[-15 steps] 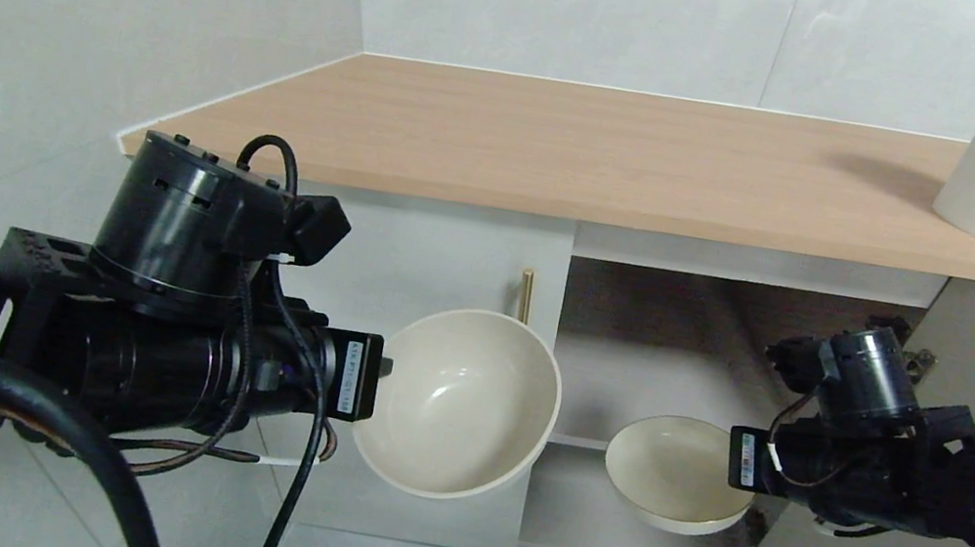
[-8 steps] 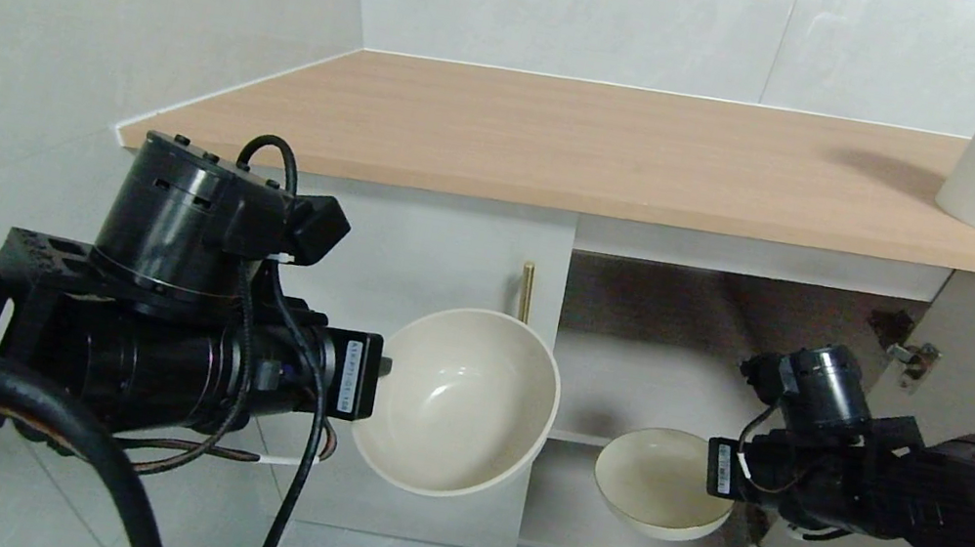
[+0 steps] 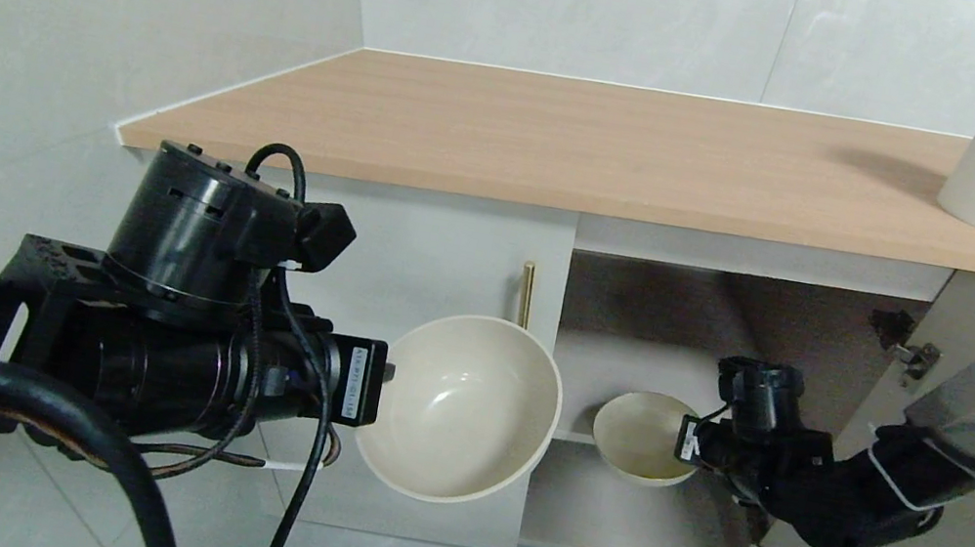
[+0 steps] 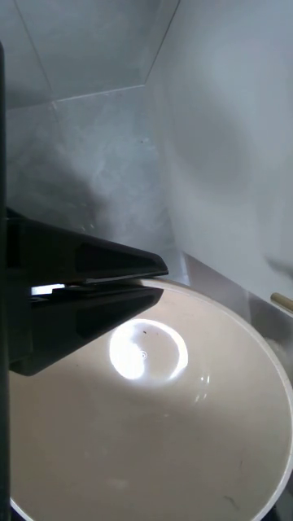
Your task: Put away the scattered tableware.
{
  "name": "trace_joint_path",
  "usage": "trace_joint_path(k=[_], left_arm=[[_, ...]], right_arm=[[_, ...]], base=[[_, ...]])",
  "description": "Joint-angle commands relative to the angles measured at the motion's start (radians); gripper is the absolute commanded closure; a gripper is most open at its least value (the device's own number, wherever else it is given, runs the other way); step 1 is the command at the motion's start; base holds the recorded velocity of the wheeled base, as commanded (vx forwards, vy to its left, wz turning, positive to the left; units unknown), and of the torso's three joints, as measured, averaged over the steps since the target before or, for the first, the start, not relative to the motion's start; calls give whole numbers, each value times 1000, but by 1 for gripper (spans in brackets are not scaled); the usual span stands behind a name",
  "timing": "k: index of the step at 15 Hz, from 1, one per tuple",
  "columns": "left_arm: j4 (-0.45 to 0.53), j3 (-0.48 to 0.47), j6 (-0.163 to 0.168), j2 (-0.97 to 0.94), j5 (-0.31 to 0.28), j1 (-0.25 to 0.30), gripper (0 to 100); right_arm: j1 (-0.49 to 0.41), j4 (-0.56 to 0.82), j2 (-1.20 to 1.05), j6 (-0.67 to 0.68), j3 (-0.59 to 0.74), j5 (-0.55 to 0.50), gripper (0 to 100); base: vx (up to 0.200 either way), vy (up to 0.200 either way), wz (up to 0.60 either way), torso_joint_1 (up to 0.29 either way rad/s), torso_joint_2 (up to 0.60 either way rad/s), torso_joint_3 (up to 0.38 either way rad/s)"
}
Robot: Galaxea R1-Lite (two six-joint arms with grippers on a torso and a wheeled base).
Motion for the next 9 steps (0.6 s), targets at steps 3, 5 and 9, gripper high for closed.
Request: trace_joint_path(k=[3,5,9], left_arm=[[0,-1,0,10,0,-2,100],[0,-1,-2,18,0,-3,100],[0,-1,-2,21,0,-3,100]], right_arm=[[-66,-29,189,1,-125,-51,100],[-80,-27,226,1,-180,-78,100],[-91,-27,246,4,-234,-98,100]], base=[[0,0,0,0,0,0],[0,0,0,0,0,0],[0,0,0,0,0,0]])
